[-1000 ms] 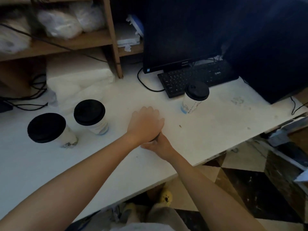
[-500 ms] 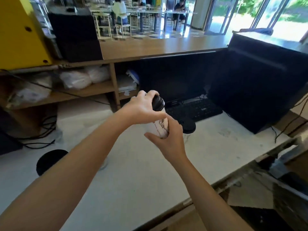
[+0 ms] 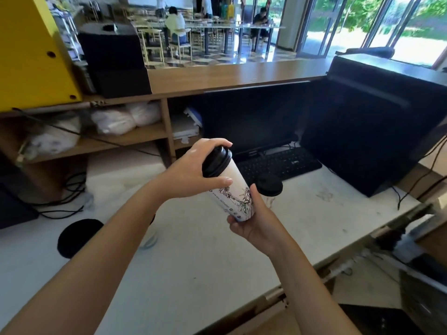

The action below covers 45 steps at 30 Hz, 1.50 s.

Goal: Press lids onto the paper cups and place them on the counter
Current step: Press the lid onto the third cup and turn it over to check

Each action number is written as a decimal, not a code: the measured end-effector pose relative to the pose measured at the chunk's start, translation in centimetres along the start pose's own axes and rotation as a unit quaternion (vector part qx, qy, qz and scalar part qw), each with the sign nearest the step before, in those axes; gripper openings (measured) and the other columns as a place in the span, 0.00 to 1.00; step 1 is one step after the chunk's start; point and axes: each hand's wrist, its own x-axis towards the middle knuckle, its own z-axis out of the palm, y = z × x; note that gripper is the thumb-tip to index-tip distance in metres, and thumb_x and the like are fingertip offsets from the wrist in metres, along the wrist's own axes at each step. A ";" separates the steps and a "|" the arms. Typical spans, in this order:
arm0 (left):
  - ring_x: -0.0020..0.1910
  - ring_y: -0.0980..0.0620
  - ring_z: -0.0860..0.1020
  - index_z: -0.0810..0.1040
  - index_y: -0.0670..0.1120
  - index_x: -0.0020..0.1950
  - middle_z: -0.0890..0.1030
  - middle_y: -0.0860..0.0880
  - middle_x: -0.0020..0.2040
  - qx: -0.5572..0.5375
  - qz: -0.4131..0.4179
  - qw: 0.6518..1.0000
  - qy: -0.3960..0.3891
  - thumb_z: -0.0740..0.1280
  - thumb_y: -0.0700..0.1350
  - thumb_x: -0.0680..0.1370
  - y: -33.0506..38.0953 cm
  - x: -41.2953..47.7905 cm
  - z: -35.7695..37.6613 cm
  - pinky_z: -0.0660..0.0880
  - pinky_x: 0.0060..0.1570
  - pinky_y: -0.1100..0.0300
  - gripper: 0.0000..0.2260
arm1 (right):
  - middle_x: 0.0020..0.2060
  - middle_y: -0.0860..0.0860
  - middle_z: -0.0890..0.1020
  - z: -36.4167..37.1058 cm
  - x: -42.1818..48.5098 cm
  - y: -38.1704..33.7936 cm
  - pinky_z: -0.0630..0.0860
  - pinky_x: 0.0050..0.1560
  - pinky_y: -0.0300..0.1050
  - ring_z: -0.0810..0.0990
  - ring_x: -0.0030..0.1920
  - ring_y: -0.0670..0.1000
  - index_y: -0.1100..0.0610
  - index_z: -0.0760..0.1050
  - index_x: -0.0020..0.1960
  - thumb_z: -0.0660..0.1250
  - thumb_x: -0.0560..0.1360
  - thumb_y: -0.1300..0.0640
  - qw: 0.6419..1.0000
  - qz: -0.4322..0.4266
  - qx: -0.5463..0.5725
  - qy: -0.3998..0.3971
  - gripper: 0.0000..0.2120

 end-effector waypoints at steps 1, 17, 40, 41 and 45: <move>0.64 0.58 0.67 0.63 0.60 0.69 0.66 0.57 0.66 -0.009 0.006 1.000 -0.017 0.73 0.52 0.70 -0.3 -0.2 -0.1 0.66 0.53 0.75 0.31 | 0.41 0.55 0.80 -0.1 0.1 0.3 0.78 0.33 0.39 0.74 0.36 0.50 0.60 0.79 0.52 0.57 0.77 0.41 1.000 -0.014 0.024 0.009 0.24; 0.52 0.43 0.78 0.70 0.56 0.62 0.76 0.45 0.57 -0.379 -0.269 0.885 -0.024 0.72 0.53 0.70 -5.6 -2.3 0.9 0.81 0.42 0.45 0.22 | 0.61 0.48 0.72 -0.5 0.2 -0.3 0.80 0.51 0.45 0.76 0.59 0.48 0.45 0.64 0.65 0.70 0.73 0.60 0.916 -0.291 -0.275 0.034 0.26; 0.55 0.46 0.78 0.74 0.56 0.60 0.78 0.48 0.60 -0.518 -0.255 0.816 -0.035 0.62 0.61 0.74 -9.3 -2.8 1.2 0.80 0.42 0.46 0.18 | 0.58 0.49 0.75 0.5 2.8 -1.6 0.81 0.49 0.43 0.78 0.58 0.51 0.50 0.63 0.62 0.70 0.73 0.61 0.912 -0.245 -0.328 0.021 0.23; 0.53 0.46 0.78 0.73 0.55 0.61 0.77 0.46 0.60 -0.516 -0.261 0.815 -0.029 0.64 0.59 0.73 -9.3 -2.7 1.2 0.80 0.40 0.49 0.18 | 0.59 0.49 0.75 0.4 2.8 -1.7 0.81 0.49 0.43 0.78 0.59 0.50 0.49 0.63 0.61 0.70 0.73 0.62 0.907 -0.243 -0.343 0.012 0.23; 0.54 0.44 0.76 0.69 0.57 0.62 0.72 0.47 0.63 -0.453 -0.224 0.863 0.029 0.68 0.45 0.72 -8.8 -2.4 1.4 0.79 0.37 0.55 0.20 | 0.59 0.50 0.75 0.1 3.4 -1.8 0.81 0.51 0.45 0.78 0.58 0.51 0.47 0.64 0.65 0.65 0.77 0.58 0.939 -0.201 -0.278 0.012 0.20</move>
